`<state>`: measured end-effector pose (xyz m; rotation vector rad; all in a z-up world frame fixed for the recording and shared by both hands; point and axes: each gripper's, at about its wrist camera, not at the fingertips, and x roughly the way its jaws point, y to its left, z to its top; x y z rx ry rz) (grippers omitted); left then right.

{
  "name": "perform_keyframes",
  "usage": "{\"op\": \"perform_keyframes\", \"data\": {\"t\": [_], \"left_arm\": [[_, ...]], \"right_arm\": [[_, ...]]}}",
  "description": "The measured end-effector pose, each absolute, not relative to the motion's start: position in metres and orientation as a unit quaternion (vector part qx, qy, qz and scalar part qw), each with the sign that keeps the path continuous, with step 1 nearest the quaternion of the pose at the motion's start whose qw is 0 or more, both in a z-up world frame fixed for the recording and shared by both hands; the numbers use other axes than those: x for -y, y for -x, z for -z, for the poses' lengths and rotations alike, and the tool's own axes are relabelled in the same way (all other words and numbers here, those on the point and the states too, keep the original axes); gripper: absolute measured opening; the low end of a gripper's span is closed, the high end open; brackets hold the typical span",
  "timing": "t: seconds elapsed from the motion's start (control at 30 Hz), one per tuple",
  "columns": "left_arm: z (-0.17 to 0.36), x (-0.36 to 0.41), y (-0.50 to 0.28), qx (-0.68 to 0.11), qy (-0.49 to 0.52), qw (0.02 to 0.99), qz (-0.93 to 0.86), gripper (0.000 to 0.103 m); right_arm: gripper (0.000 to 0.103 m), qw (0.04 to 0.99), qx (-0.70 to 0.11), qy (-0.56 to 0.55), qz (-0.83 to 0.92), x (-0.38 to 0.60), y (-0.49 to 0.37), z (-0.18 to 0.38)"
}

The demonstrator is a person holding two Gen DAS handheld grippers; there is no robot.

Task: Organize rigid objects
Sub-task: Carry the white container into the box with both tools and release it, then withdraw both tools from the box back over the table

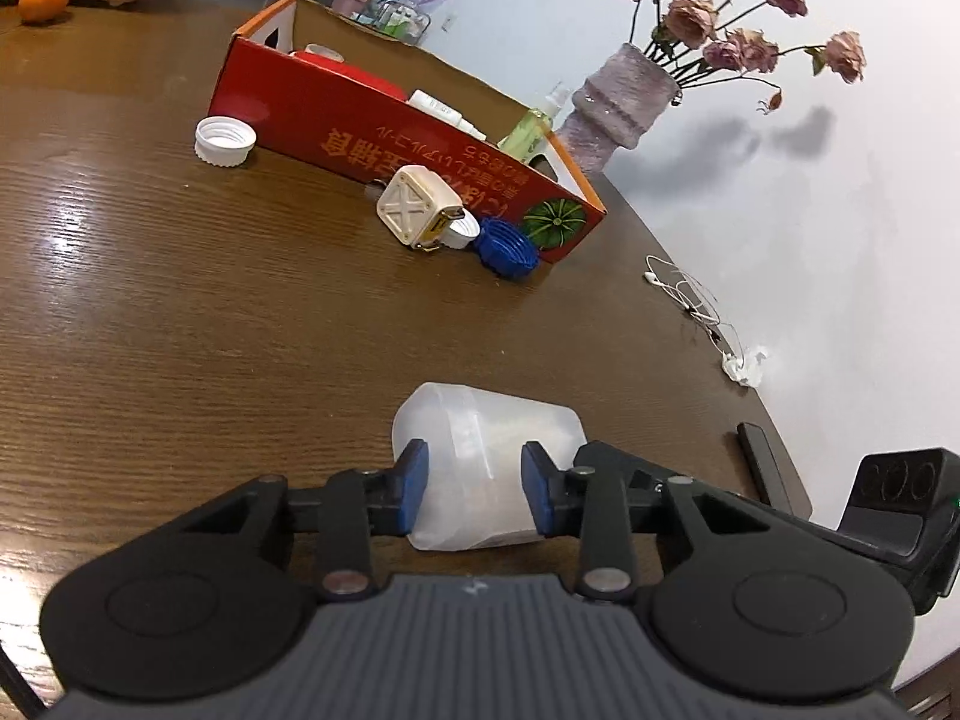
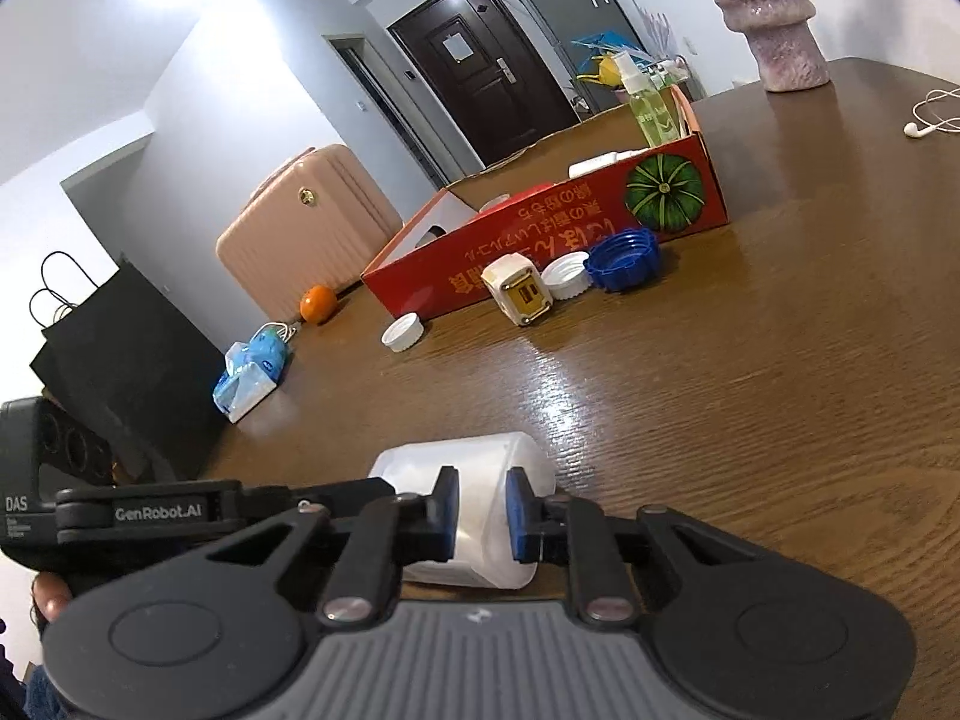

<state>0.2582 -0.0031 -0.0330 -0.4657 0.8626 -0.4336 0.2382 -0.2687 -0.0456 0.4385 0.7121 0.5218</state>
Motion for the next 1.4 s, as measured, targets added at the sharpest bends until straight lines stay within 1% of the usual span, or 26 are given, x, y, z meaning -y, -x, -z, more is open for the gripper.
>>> {"op": "perform_keyframes", "data": {"t": [0.03, 0.23, 0.4, 0.53, 0.63, 0.8, 0.9, 1.07, 1.17, 1.2, 1.23, 1.27, 1.33, 1.4], "left_arm": [[0.032, 0.004, -0.260, -0.410, 0.223, 0.861, 0.204, 0.030], [0.002, 0.010, -0.295, -0.371, 0.215, 0.879, 0.209, 0.030], [-0.039, 0.020, -0.362, -0.333, 0.192, 0.898, 0.215, 0.030], [-0.054, 0.028, -0.428, -0.319, 0.172, 0.909, 0.205, 0.030], [-0.045, 0.028, -0.479, -0.333, 0.173, 0.906, 0.195, 0.030], [-0.008, 0.032, -0.544, -0.379, 0.173, 0.894, 0.167, 0.030], [0.014, 0.034, -0.562, -0.402, 0.175, 0.883, 0.166, 0.030], [0.024, 0.052, -0.562, -0.393, 0.147, 0.890, 0.179, 0.031], [0.011, 0.048, -0.546, -0.366, 0.120, 0.906, 0.176, 0.042], [0.004, 0.046, -0.539, -0.353, 0.105, 0.914, 0.171, 0.049], [-0.004, 0.043, -0.531, -0.339, 0.089, 0.922, 0.166, 0.054], [-0.013, 0.040, -0.523, -0.326, 0.071, 0.929, 0.161, 0.056], [-0.027, 0.031, -0.500, -0.292, 0.020, 0.945, 0.144, 0.066], [-0.037, 0.019, -0.472, -0.257, -0.031, 0.959, 0.113, 0.073]], "right_arm": [[0.014, 0.883, -0.339, -0.208, -0.250, 0.268, -0.240, 0.044], [0.014, 0.903, -0.296, -0.191, -0.245, 0.267, -0.266, 0.013], [0.014, 0.922, -0.248, -0.182, -0.236, 0.270, -0.326, -0.025], [0.014, 0.925, -0.237, -0.193, -0.226, 0.271, -0.393, -0.041], [0.014, 0.916, -0.258, -0.220, -0.216, 0.273, -0.446, -0.032], [0.014, 0.899, -0.314, -0.233, -0.197, 0.268, -0.515, 0.005], [0.016, 0.901, -0.339, -0.200, -0.181, 0.259, -0.532, 0.023], [0.020, 0.919, -0.331, -0.156, -0.146, 0.254, -0.536, 0.031], [0.022, 0.929, -0.314, -0.143, -0.134, 0.257, -0.528, 0.023], [0.023, 0.935, -0.304, -0.128, -0.132, 0.260, -0.520, 0.015], [0.027, 0.940, -0.295, -0.111, -0.130, 0.259, -0.514, 0.008], [0.029, 0.945, -0.285, -0.092, -0.129, 0.259, -0.507, -0.001], [0.038, 0.951, -0.272, -0.053, -0.138, 0.259, -0.489, -0.016], [0.040, 0.954, -0.264, -0.011, -0.146, 0.257, -0.469, -0.028]]}}
